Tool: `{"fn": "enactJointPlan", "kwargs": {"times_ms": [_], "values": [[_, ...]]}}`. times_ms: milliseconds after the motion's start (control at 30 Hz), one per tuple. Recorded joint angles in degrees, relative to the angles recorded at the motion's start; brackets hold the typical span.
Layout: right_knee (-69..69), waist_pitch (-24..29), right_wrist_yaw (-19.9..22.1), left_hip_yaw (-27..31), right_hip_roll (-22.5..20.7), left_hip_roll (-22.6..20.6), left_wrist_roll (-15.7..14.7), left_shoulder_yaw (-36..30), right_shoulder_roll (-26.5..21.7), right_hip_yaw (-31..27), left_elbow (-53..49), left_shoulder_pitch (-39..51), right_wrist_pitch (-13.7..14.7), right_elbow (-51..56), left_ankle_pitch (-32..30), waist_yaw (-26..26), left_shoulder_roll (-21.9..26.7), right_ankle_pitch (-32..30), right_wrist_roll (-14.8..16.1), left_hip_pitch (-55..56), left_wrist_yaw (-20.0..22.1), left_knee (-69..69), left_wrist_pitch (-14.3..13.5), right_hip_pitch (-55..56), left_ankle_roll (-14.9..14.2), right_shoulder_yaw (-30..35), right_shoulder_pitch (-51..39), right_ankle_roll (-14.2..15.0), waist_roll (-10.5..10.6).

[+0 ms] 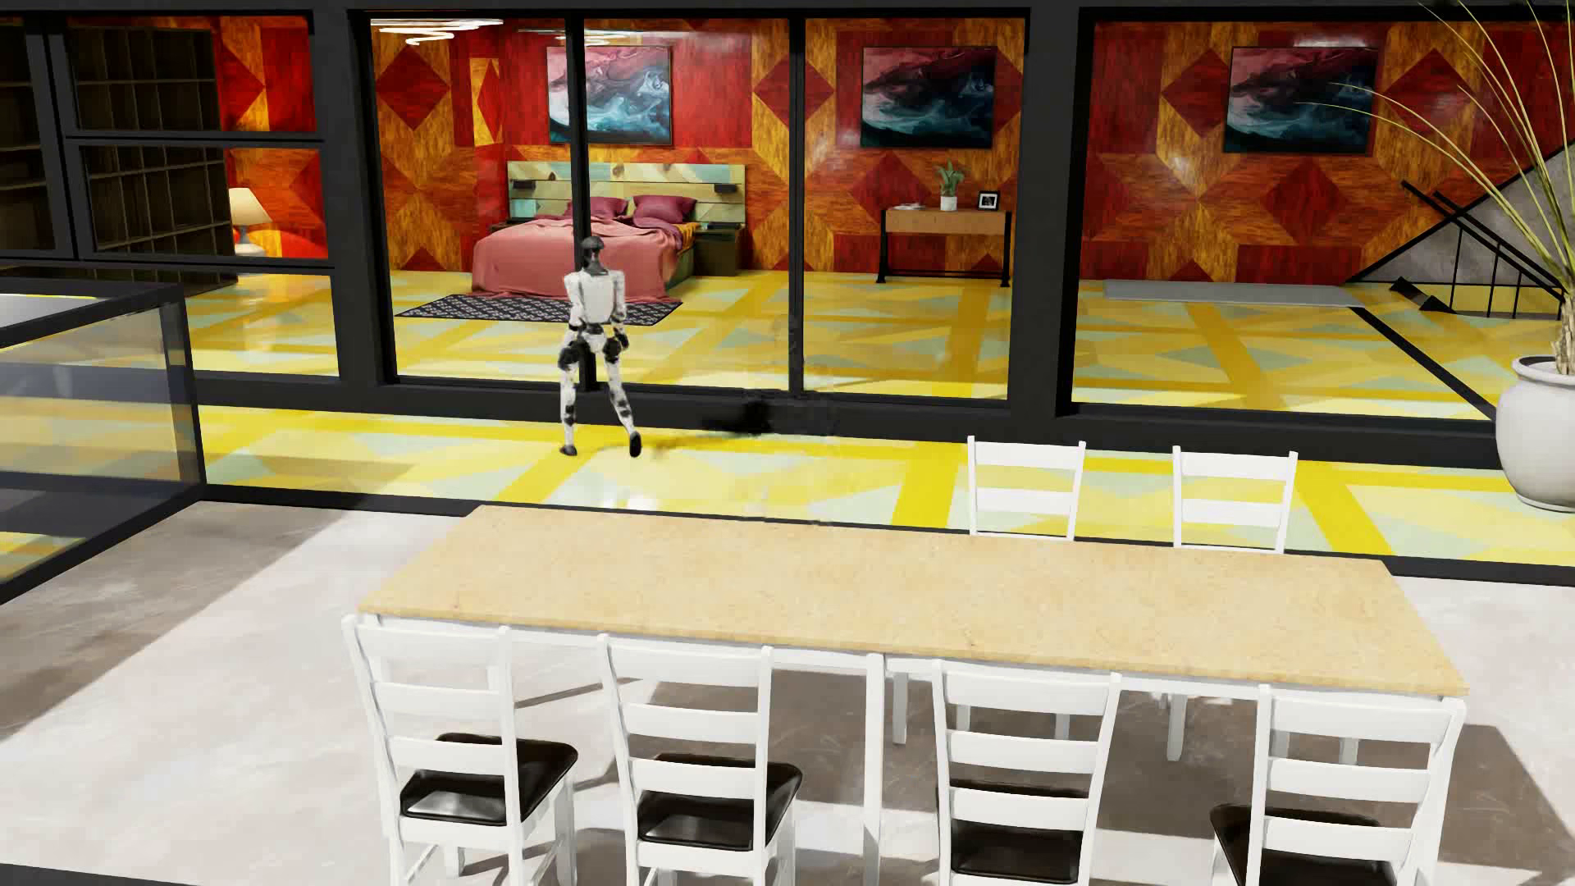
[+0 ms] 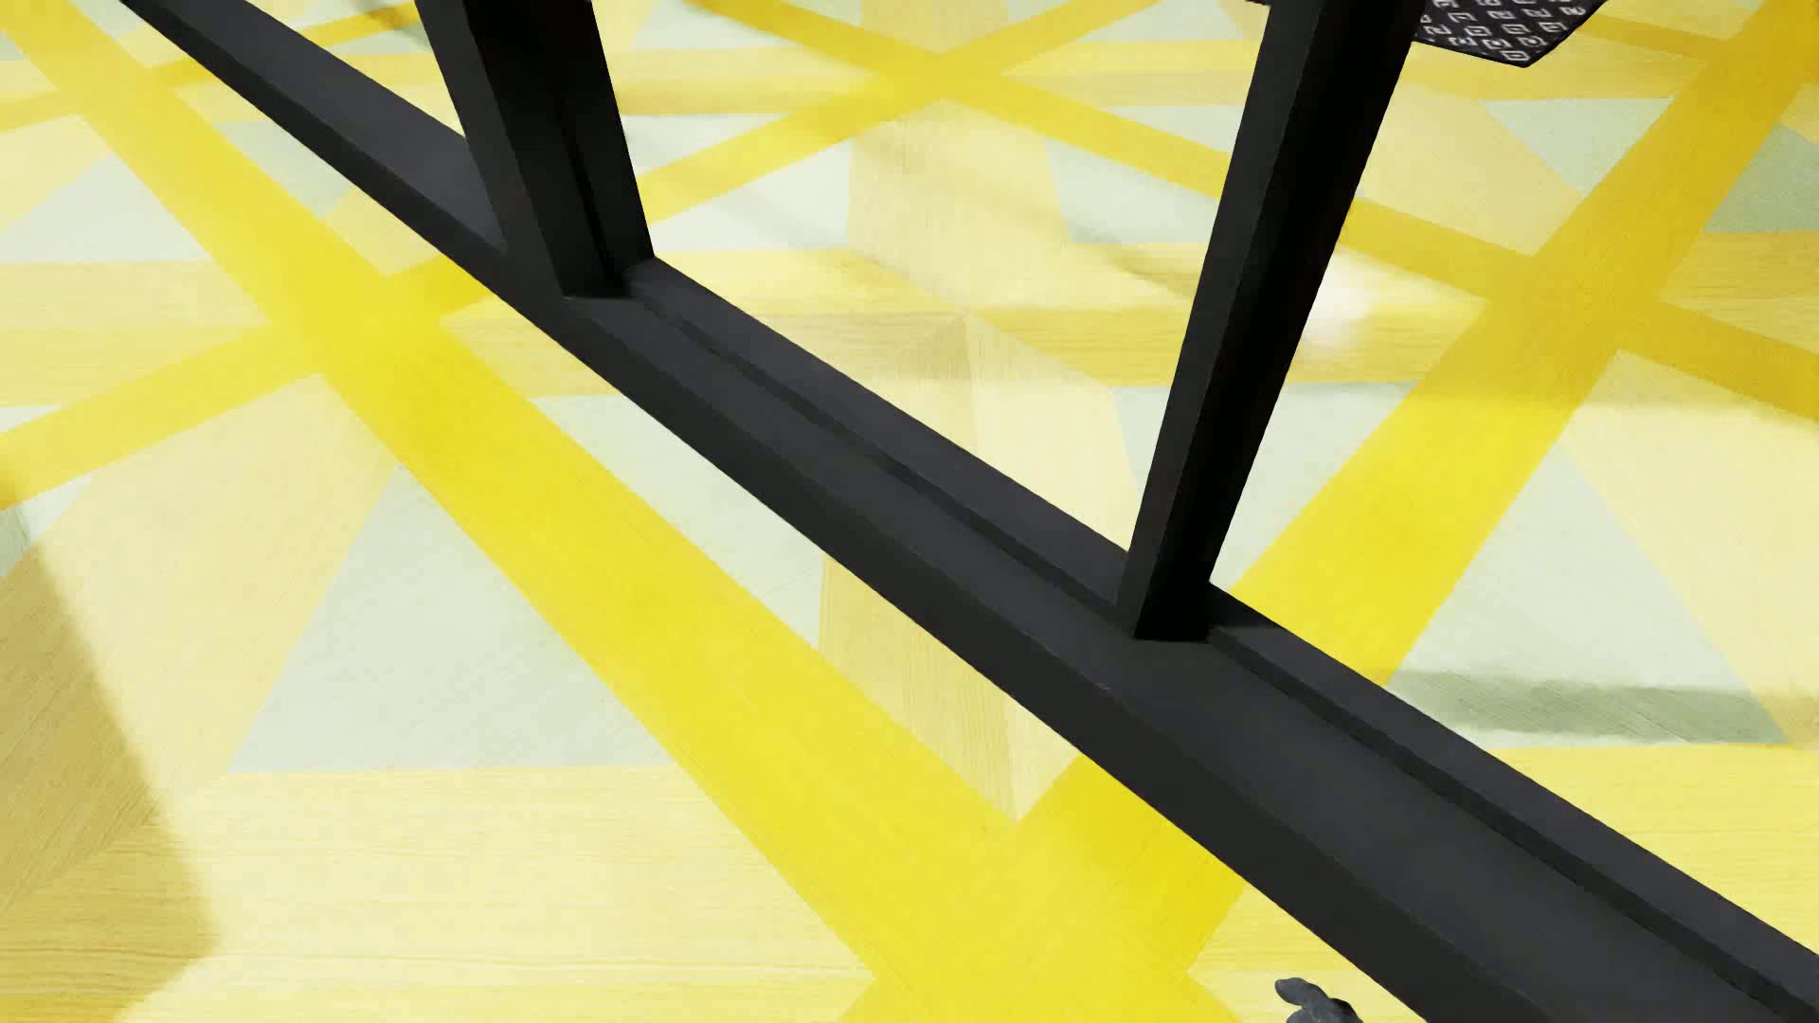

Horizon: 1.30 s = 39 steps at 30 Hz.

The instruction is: Go to the table

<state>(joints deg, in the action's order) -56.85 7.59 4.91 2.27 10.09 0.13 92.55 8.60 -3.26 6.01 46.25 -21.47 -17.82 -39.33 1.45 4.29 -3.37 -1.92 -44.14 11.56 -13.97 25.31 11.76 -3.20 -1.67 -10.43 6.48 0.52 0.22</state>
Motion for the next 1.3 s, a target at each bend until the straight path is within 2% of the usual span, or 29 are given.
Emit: {"fn": "enactJointPlan", "kwargs": {"times_ms": [33, 67, 133, 167, 200, 267, 300, 333, 367, 400, 467, 533, 567, 600, 633, 700, 733, 767, 800, 833, 867, 933, 967, 1000, 1033, 1100, 1167, 1233, 1300], "values": [[-7.6, -0.1, -0.8, -0.5, 2.6, -1.0, -0.9, -0.1, 0.7, 0.5, -0.9, 3.2, -2.8, -4.5, 1.1, -0.4, 0.3, -1.9, 0.3, -1.8, 1.7, -1.0, -0.6, 5.4, 0.5, -1.9, 1.0, -0.8, -0.9], [-12.5, -0.2, -2.9, -0.4, 4.2, -1.9, -2.3, 0.2, 0.5, 1.2, -1.1, 7.4, -3.2, -7.4, 2.0, -1.1, 1.0, 0.4, -1.2, -3.4, 3.0, -2.1, -1.1, 10.4, 0.9, -1.6, 2.7, -1.7, -1.9], [-14.1, -0.5, -6.6, 1.1, 5.6, -3.3, -4.7, 0.1, -0.1, 3.7, -1.0, 16.3, 0.8, -8.8, 3.6, -2.9, 2.7, 3.6, -7.5, -6.4, 4.5, -4.1, -1.2, 18.1, 1.3, 2.6, 8.5, -3.3, -3.3], [-10.7, -0.7, -7.4, 1.9, 5.6, -3.8, -5.4, -0.1, 0.5, 5.4, -1.5, 20.1, 2.9, -7.5, 4.5, -4.0, 3.6, 4.2, -8.7, -7.8, 5.0, -4.9, -0.8, 20.7, 1.5, 2.5, 11.7, -3.5, -3.8], [-4.5, -1.0, -7.8, 2.5, 5.2, -4.1, -6.3, -0.2, 1.7, 7.4, -2.8, 23.2, 4.2, -5.9, 5.4, -5.0, 4.3, 5.2, -7.9, -9.1, 5.7, -5.6, -0.5, 22.5, 1.7, 0.7, 14.5, -3.8, -4.2], [15.8, -1.7, -8.5, 2.7, 3.6, -4.4, -9.5, -0.5, 4.3, 13.4, -7.8, 26.8, 4.7, -3.9, 7.6, -6.4, 5.5, 6.6, -4.3, -11.3, 8.2, -6.3, -0.4, 22.2, 2.1, -4.0, 18.4, -3.0, -4.7], [27.1, -2.0, -9.0, 2.5, 2.4, -4.4, -12.1, -0.6, 4.8, 17.9, -10.8, 27.5, 4.5, -3.9, 9.1, -6.6, 6.2, 4.8, -4.0, -12.4, 9.8, -6.1, -0.8, 20.2, 2.1, -4.6, 19.5, -2.8, -4.9], [34.9, -2.3, -9.8, 1.9, 1.8, -4.3, -15.0, -1.0, 4.6, 24.3, -13.7, 27.5, 4.5, -4.4, 10.8, -6.5, 7.2, 2.2, -5.4, -13.4, 11.2, -5.1, -1.4, 17.8, 2.2, -3.5, 20.1, -5.6, -5.0], [37.1, -2.5, -11.0, 1.0, 2.0, -4.1, -18.1, -1.3, 3.9, 30.2, -16.4, 27.0, 4.7, -5.3, 12.6, -6.2, 8.3, 2.3, -7.8, -13.7, 12.1, -2.7, -1.9, 16.0, 2.1, -1.4, 20.0, -10.0, -4.8], [36.1, -2.5, -12.4, -0.2, 1.6, -3.5, -20.9, -1.2, 3.0, 31.1, -18.9, 25.7, 5.3, -6.2, 13.4, -6.0, 9.4, 4.6, -10.7, -13.4, 12.7, 1.3, -1.9, 15.1, 1.9, 1.0, 19.2, -10.8, -4.4], [33.1, -2.0, -13.3, -3.0, -1.0, -0.9, -24.8, 0.2, 2.4, 28.2, -22.6, 20.8, 5.6, -6.4, 8.3, -5.7, 10.4, 7.6, -14.6, -8.8, 14.3, 16.2, -0.5, 14.4, 1.5, 3.3, 16.3, -9.8, -2.9], [32.1, -1.3, -10.9, -4.2, -4.7, 2.9, -26.2, 1.4, 3.6, 25.7, -21.9, 15.4, 7.0, -1.9, -0.9, -5.3, 9.7, 10.1, -13.7, 0.7, 13.5, 36.6, 2.2, 13.1, -0.5, 2.2, 14.2, -9.0, -0.6], [32.7, -1.0, -9.1, -4.1, -6.6, 4.3, -25.6, 1.0, 4.1, 24.0, -19.9, 12.9, 8.8, 1.7, -3.1, -5.0, 9.4, 10.7, -11.8, 4.9, 11.8, 44.3, 3.3, 12.2, -2.1, 1.7, 13.5, -8.6, 0.6], [33.6, -0.8, -7.5, -3.6, -8.4, 4.8, -24.0, 0.1, 4.4, 21.6, -16.6, 10.5, 10.9, 5.4, -2.2, -4.6, 9.1, 10.9, -9.2, 8.3, 9.8, 48.9, 3.9, 11.3, -2.1, 1.6, 13.0, -8.2, 1.7], [34.9, -0.6, -5.9, -2.7, -10.1, 4.4, -21.4, -1.0, 4.6, 18.5, -12.9, 8.3, 12.5, 8.8, -0.4, -4.1, 9.0, 10.6, -6.3, 10.8, 7.1, 50.5, 3.8, 10.2, -1.3, 1.2, 12.2, -7.6, 2.7], [38.1, -0.7, -3.4, 1.2, -12.4, 1.4, -15.5, -2.9, 4.8, 11.5, -4.2, 4.8, 14.5, 13.7, 2.4, -2.9, 7.9, 9.8, -2.1, 12.9, 0.2, 45.2, 2.6, 8.2, -2.9, 0.7, 10.9, -6.1, 4.3], [38.4, -0.7, -3.0, 5.7, -13.2, -1.7, -12.9, -3.4, 4.7, 7.7, 0.1, 3.4, 15.4, 15.8, 4.4, -2.2, 7.3, 9.9, -1.0, 12.3, -4.3, 38.6, 1.2, 8.0, -4.4, 1.3, 10.5, -5.2, 4.8], [37.8, -0.9, -3.2, 13.3, -13.9, -5.9, -10.5, -3.3, 4.3, 3.6, 3.2, 2.0, 16.1, 17.3, 5.1, -1.5, 6.8, 10.3, -0.7, 9.9, -8.8, 29.8, -0.8, 8.4, -5.9, 2.3, 10.1, -4.5, 5.0], [37.5, -1.0, -4.0, 23.3, -14.8, -9.7, -8.6, -2.6, 3.7, -0.8, 4.6, 0.4, 16.5, 18.2, 4.6, -0.9, 6.3, 10.5, -0.9, 5.8, -12.5, 19.7, -2.7, 8.9, -6.2, 3.2, 9.5, -4.0, 4.9], [36.8, -1.0, -4.6, 30.2, -15.9, -10.5, -6.8, -1.7, 3.3, -4.9, 4.7, -1.2, 16.2, 18.5, 5.4, -0.6, 5.6, 10.7, -1.3, 1.4, -14.6, 11.9, -3.9, 9.6, -4.8, 4.0, 8.9, -3.8, 4.7], [34.4, -0.7, -4.7, 29.9, -17.3, -8.3, -5.2, -0.8, 3.1, -8.6, 3.8, -2.5, 15.5, 18.2, 8.0, -0.9, 4.9, 11.1, -1.8, -1.6, -14.3, 6.6, -4.4, 11.2, -3.8, 4.4, 8.2, -3.7, 4.2], [23.8, 0.4, -3.7, 21.2, -19.9, -4.0, -2.8, -0.3, 2.6, -15.0, 1.2, -3.4, 12.4, 17.7, 8.3, -2.1, 3.4, 8.9, -3.1, -4.3, -8.6, -1.7, -4.2, 18.5, -2.9, 4.0, 7.6, -2.7, 2.2], [16.5, 1.0, -2.8, 17.1, -20.9, -3.0, -2.1, -0.5, 2.9, -15.7, 0.6, -2.9, 10.9, 17.4, 8.2, -2.5, 3.8, 5.3, -2.9, -4.5, -4.8, -2.8, -3.5, 23.5, -3.1, 3.0, 8.4, 0.2, 1.0], [10.7, 1.5, -2.2, 13.4, -20.7, -2.2, -1.3, -0.9, 3.1, -13.8, 1.2, -1.5, 9.8, 16.7, 8.4, -2.9, 5.4, 2.1, -2.0, -4.6, -2.0, -3.1, -2.6, 28.1, -3.3, 1.8, 10.0, 4.4, -0.3], [7.1, 1.7, -2.2, 10.4, -18.9, -1.5, 0.3, -1.7, 2.8, -10.3, 2.7, 1.0, 8.9, 15.4, 8.7, -3.2, 7.9, 1.1, -0.9, -4.9, -1.1, -3.4, -1.8, 31.7, -3.4, 0.7, 12.0, 6.6, -1.3], [6.8, 1.5, -3.5, 5.8, -13.6, -0.3, 4.8, -3.1, 0.6, -3.9, 5.4, 7.2, 6.9, 10.8, 8.8, -3.9, 13.9, 3.3, -0.1, -6.5, -3.5, -5.2, -1.2, 35.2, -3.3, -1.6, 16.6, 4.6, -2.8], [15.1, 0.9, -3.6, 2.7, -10.1, 0.6, 9.6, -4.8, -0.7, -3.2, 6.2, 14.7, 1.6, 4.5, 8.8, -4.9, 18.2, 2.2, -0.2, -8.7, -5.2, -7.6, -0.6, 34.7, -3.6, -5.8, 19.7, 4.1, -3.6], [29.4, 0.3, -2.5, 0.1, -7.1, 1.4, 15.0, -10.8, -1.8, -6.0, 5.3, 22.4, -3.8, -1.8, 9.0, -5.8, 20.1, 0.6, -1.8, -10.8, -4.2, -9.6, -4.3, 31.8, -4.0, -9.6, 21.8, 4.1, -3.5], [42.0, 0.1, -2.8, -3.3, -2.7, 2.1, 17.6, -17.2, -3.4, -6.5, 2.8, 29.9, -5.2, -5.9, 10.0, -6.3, 19.2, 0.2, -7.9, -12.7, -1.9, -10.3, -9.1, 29.5, -4.4, -8.2, 23.0, 2.8, -3.0]]}}
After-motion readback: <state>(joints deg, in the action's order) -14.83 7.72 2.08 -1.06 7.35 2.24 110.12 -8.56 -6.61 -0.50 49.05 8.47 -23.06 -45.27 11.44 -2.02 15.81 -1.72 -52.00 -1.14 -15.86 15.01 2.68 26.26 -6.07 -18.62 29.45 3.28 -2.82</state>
